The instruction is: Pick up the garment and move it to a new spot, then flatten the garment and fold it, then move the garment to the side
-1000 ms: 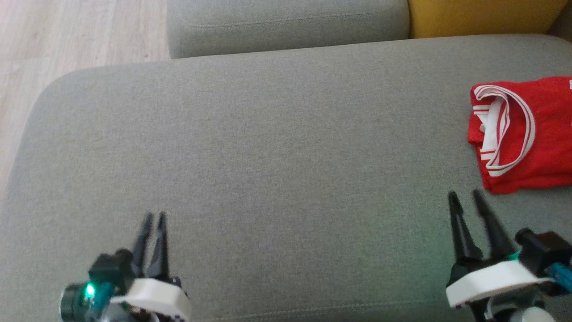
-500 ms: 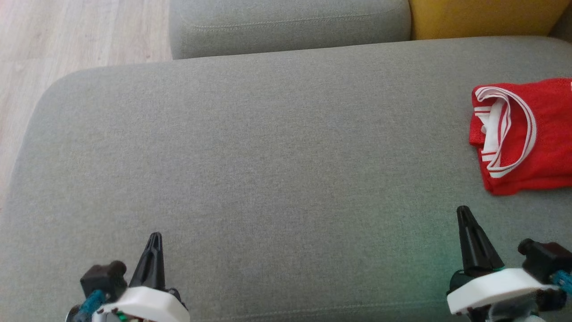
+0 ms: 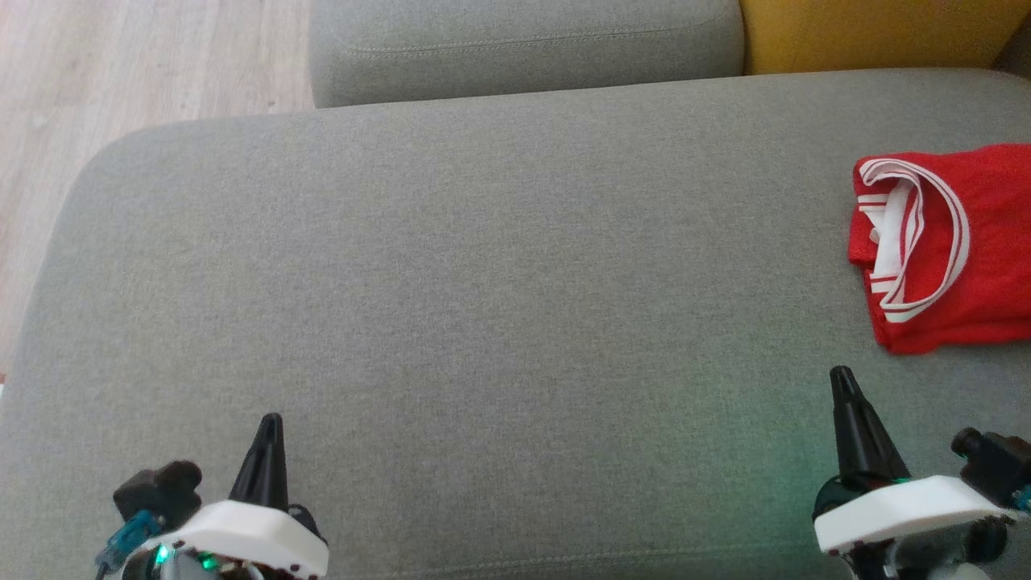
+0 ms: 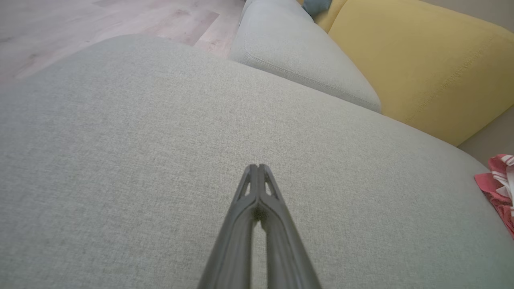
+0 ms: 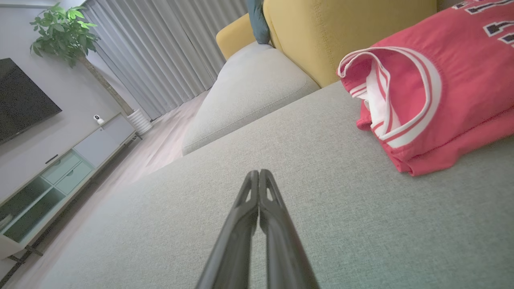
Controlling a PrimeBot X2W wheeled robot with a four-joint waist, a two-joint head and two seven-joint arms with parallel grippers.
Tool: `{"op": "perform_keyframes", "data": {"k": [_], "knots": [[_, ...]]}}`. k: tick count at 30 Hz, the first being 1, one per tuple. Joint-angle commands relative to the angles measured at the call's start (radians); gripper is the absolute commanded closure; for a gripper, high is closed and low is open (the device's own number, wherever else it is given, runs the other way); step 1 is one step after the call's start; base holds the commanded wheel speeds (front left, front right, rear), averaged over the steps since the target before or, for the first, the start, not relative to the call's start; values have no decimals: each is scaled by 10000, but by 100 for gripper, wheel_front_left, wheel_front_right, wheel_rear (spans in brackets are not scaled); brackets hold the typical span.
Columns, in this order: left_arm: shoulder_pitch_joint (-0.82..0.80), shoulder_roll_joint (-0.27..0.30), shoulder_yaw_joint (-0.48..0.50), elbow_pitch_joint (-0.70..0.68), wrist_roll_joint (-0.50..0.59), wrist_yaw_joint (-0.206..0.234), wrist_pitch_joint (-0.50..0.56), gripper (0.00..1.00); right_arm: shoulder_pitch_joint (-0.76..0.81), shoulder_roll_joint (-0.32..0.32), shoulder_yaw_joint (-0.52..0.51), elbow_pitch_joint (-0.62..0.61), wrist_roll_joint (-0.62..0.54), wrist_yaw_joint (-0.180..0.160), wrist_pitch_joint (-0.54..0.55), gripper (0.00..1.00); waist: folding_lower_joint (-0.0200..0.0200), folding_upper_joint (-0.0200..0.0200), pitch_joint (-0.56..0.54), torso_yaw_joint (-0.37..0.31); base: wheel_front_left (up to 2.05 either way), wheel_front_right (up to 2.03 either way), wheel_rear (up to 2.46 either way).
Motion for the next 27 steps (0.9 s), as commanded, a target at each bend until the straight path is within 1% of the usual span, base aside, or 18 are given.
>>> {"op": "perform_keyframes", "data": {"k": [1, 27], "knots": [[-459, 37, 212, -260, -186, -79, 41, 100, -445, -185, 8, -258, 238, 10, 8, 100, 0, -1, -1, 3, 0, 0, 0], [-877, -213, 988, 36, -3158, -812, 676, 100, -967, -286, -123, 375, 3414, 18, 138, 100, 0, -1, -64, 102, 0, 0, 0]]}}
